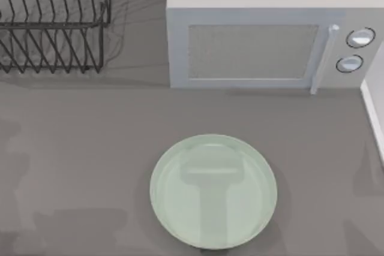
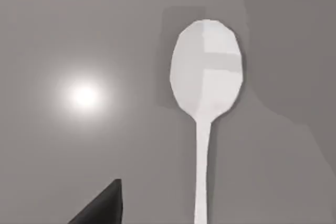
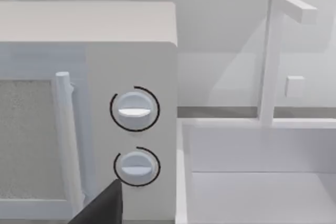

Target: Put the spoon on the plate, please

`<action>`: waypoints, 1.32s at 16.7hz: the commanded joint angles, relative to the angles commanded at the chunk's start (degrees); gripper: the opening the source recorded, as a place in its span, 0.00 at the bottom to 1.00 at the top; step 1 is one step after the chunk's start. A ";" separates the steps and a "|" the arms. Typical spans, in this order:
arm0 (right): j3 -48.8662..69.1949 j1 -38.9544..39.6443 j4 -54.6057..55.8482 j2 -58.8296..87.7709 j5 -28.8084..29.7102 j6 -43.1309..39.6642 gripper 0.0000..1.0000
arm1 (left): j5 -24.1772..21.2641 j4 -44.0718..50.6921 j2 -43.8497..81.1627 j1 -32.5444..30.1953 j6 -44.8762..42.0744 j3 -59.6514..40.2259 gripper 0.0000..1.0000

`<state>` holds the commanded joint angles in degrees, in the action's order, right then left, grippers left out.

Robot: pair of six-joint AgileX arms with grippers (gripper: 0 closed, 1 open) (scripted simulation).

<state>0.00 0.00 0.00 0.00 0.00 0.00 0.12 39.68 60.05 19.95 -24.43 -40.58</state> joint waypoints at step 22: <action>0.00 0.00 0.00 0.00 0.00 0.00 1.00 | 0.04 4.40 35.77 10.58 -10.18 -9.41 1.00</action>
<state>0.00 0.00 0.00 0.00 0.00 0.00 0.16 44.08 95.82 30.53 -34.61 -49.99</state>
